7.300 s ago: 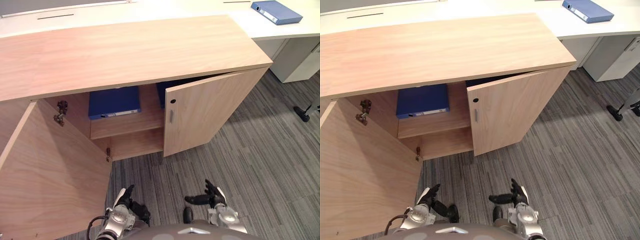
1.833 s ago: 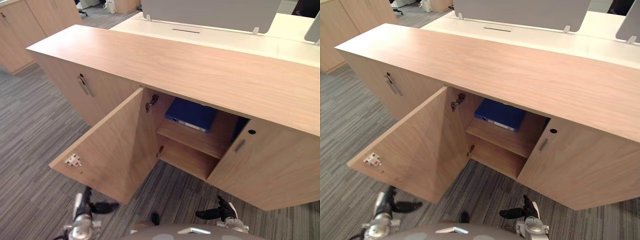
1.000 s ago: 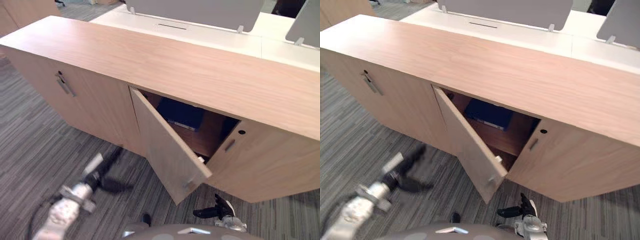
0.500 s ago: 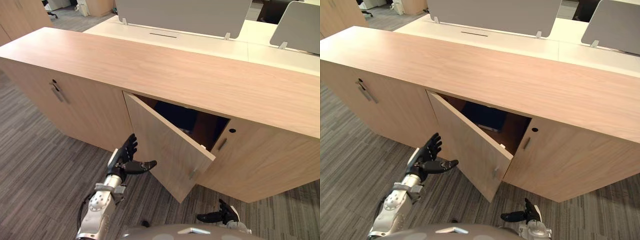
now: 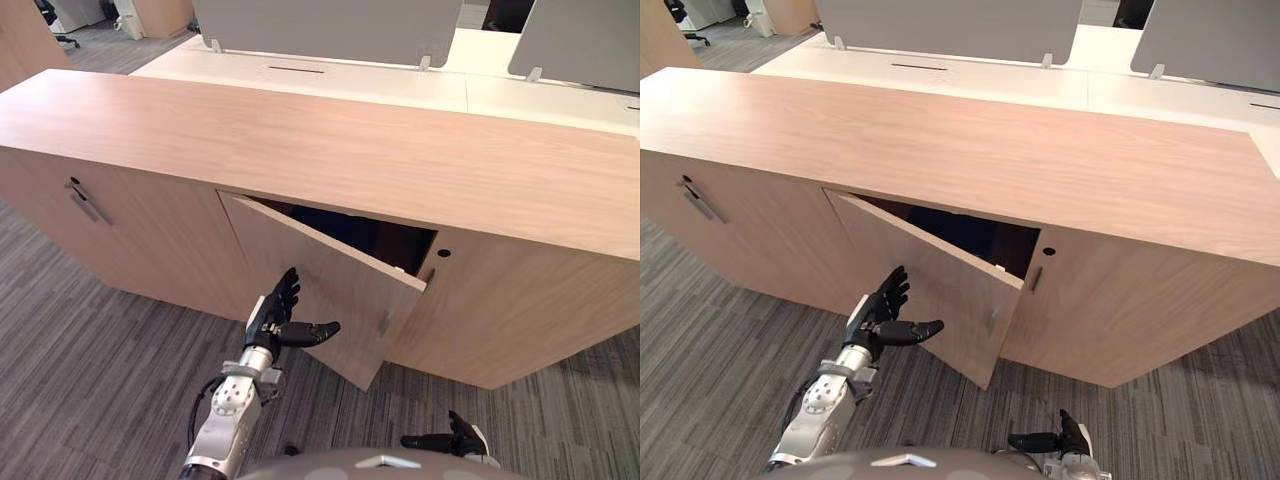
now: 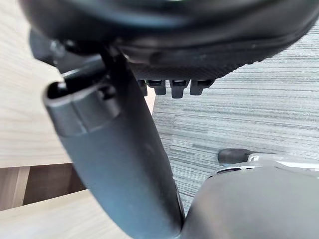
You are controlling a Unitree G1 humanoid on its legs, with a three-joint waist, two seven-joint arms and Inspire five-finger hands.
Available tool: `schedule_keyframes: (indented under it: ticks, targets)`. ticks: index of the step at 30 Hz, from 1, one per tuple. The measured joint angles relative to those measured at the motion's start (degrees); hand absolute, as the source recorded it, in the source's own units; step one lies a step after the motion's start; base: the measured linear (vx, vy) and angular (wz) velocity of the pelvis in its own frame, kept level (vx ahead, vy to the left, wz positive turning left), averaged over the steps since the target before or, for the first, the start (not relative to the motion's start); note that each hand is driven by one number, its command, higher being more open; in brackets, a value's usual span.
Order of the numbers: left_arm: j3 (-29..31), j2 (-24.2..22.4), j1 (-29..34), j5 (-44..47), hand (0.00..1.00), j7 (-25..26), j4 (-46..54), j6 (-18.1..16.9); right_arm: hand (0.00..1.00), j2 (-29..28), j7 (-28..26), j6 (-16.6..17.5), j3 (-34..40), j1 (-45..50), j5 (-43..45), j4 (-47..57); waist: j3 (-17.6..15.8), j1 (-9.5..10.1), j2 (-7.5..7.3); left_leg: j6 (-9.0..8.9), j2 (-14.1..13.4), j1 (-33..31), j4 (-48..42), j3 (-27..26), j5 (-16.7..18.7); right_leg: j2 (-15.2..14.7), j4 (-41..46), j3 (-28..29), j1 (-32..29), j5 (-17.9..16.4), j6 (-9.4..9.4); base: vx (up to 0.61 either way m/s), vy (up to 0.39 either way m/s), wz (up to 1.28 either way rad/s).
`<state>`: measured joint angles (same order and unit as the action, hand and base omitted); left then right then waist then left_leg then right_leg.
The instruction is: Walk over to the cabinet, pick up the folder, carry it to the office cabinet, place the folder inside the office cabinet, then close the office cabinet door
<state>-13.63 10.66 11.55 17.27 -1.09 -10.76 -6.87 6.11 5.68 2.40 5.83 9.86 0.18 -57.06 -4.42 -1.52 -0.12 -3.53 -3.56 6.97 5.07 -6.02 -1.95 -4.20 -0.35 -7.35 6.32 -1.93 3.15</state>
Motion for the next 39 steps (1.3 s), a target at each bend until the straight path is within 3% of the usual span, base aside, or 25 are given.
schedule_keyframes:
  ticks: [15, 29, 39]
  targets:
    - [-3.13, -1.13, -4.00, -3.92, 1.00, 3.02, -7.35, 0.94, 1.00, -0.64, 0.96, -1.19, 2.01, -0.21, 0.13, -0.14, 0.28, -1.56, 0.18, -0.60, -0.16, -0.29, -0.02, -1.58, 0.48, 0.80, -1.78, 1.35, -0.20, 0.87, 0.05, 0.00, 0.002, -0.06]
    - [-3.00, -2.13, -9.35, -6.79, 1.00, 8.27, -14.50, 1.92, 1.00, -0.93, 2.21, -1.36, 2.04, -0.59, 0.30, -1.87, 1.34, -2.37, 0.03, -0.45, -0.16, -2.29, -0.01, -4.72, 0.64, 0.90, -3.11, 4.79, -3.34, 2.96, 0.33, -0.03, 0.009, -0.12]
    - [-2.72, -2.11, -10.91, -8.97, 1.00, 9.19, -18.59, 2.03, 1.00, -1.05, 2.63, -1.61, 2.14, -1.50, 2.21, -2.79, 1.68, -3.79, 0.08, -0.51, -0.16, -3.13, -0.02, -6.53, 0.75, 1.03, -4.57, 6.50, -4.36, 4.30, 0.49, -0.01, -0.003, -0.09]
